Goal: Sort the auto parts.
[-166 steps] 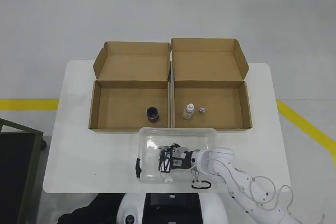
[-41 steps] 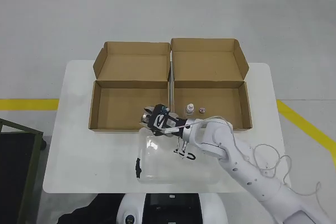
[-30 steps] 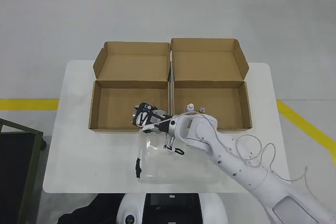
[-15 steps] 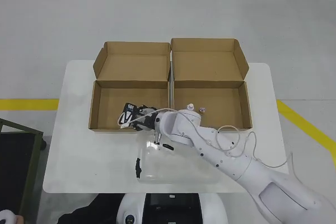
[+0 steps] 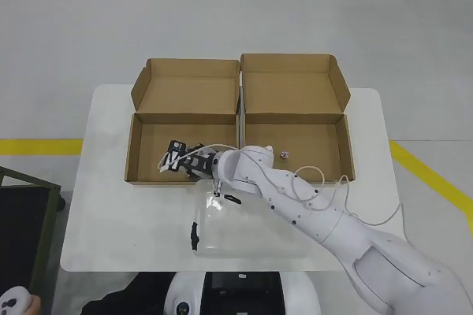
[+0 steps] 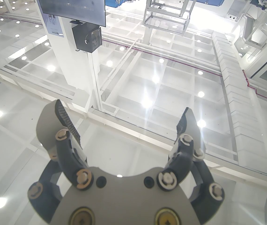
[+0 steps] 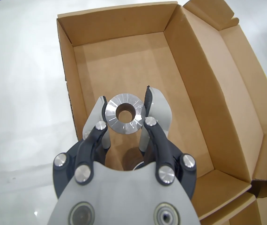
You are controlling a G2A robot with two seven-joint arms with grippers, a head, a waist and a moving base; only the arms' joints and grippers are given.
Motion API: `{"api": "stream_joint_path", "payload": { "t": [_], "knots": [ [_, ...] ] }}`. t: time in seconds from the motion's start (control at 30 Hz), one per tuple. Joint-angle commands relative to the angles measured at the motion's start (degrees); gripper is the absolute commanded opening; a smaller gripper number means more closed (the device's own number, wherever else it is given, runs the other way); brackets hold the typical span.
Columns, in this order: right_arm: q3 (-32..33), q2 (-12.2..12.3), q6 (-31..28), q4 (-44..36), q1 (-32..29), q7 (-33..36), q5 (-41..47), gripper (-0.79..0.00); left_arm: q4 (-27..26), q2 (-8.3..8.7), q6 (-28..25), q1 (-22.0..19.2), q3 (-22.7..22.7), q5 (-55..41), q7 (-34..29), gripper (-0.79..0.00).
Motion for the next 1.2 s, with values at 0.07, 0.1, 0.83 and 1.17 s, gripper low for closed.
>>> {"api": "stream_joint_path", "payload": {
  "t": [0.07, 0.1, 0.83, 1.17],
  "knots": [
    [-0.19, -0.88, -0.57, 1.97, 0.30, 0.55, 0.05, -0.733, 0.00, 0.00, 0.00, 0.00, 0.00, 0.00, 0.00, 0.000],
    [-0.20, -1.07, -0.78, 2.27, 0.36, 0.60, 0.04, -0.708, 0.00, 0.00, 0.00, 0.00, 0.00, 0.00, 0.00, 0.000],
    [2.11, -3.41, -2.53, 4.68, 0.69, 1.24, -2.29, -0.477, 0.00, 0.00, 0.00, 0.00, 0.00, 0.00, 0.00, 0.000],
    [8.73, -1.52, -3.45, -4.47, -2.13, -0.11, -2.78, -0.336, 0.00, 0.00, 0.00, 0.00, 0.00, 0.00, 0.00, 0.000]
  ]
}}
